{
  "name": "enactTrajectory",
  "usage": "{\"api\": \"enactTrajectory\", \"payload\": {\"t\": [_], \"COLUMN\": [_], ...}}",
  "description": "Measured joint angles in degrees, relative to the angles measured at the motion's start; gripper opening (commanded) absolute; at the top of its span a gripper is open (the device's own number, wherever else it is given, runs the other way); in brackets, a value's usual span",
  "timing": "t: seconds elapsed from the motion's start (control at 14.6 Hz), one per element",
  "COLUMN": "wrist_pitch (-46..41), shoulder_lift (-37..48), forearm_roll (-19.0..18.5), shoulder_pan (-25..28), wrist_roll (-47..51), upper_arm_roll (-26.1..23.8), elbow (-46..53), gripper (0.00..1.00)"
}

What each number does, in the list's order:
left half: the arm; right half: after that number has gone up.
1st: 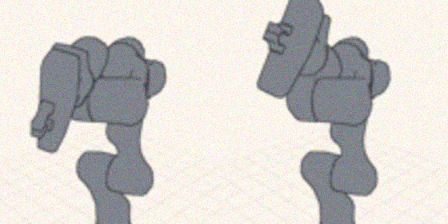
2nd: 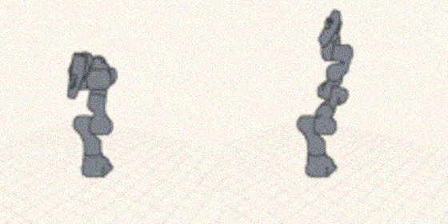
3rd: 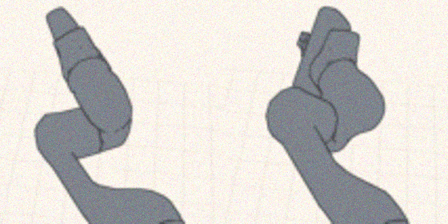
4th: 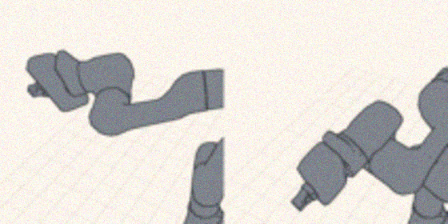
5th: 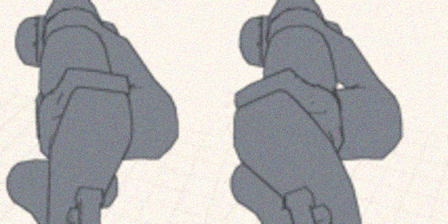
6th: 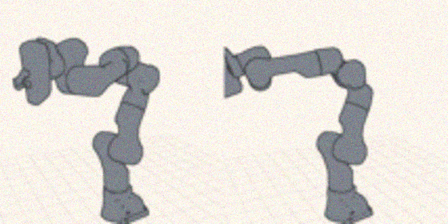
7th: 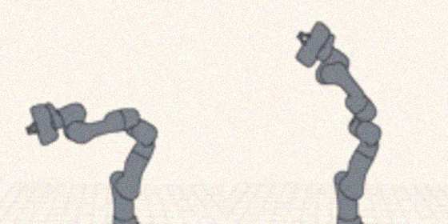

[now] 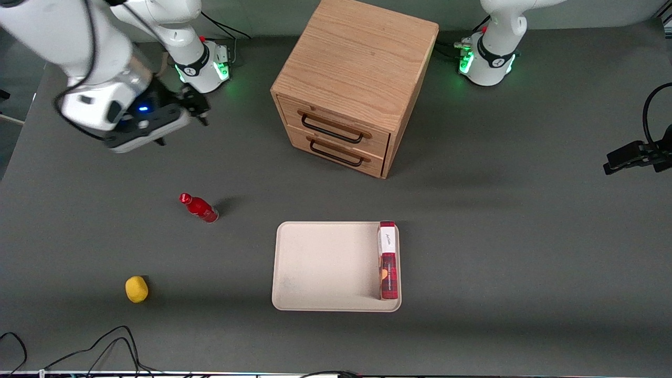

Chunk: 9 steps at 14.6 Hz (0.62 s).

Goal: Open upper drawer
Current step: 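Move the right gripper toward the wooden cabinet's upper drawer handle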

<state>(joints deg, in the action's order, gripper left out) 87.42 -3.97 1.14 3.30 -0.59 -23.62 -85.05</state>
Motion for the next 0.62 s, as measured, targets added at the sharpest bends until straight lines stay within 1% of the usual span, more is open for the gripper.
{"api": "enactTrajectory", "payload": {"t": [0.14, 0.27, 0.48, 0.62], "wrist_pitch": [0.64, 1.00, 4.08, 6.15], "shoulder_lift": [-2.02, -4.27, -7.95, -10.02], "forearm_roll": [0.01, 0.02, 0.01, 0.01], "shoulder_pan": [4.51, 7.61, 9.68, 11.30], "wrist_roll": [0.00, 0.00, -1.76, -4.26], "upper_arm_roll": [-0.37, -1.99, -5.74, -6.45], "elbow": [2.12, 4.01, 5.38, 5.74], "gripper": [1.00, 1.00, 1.00, 1.00]}}
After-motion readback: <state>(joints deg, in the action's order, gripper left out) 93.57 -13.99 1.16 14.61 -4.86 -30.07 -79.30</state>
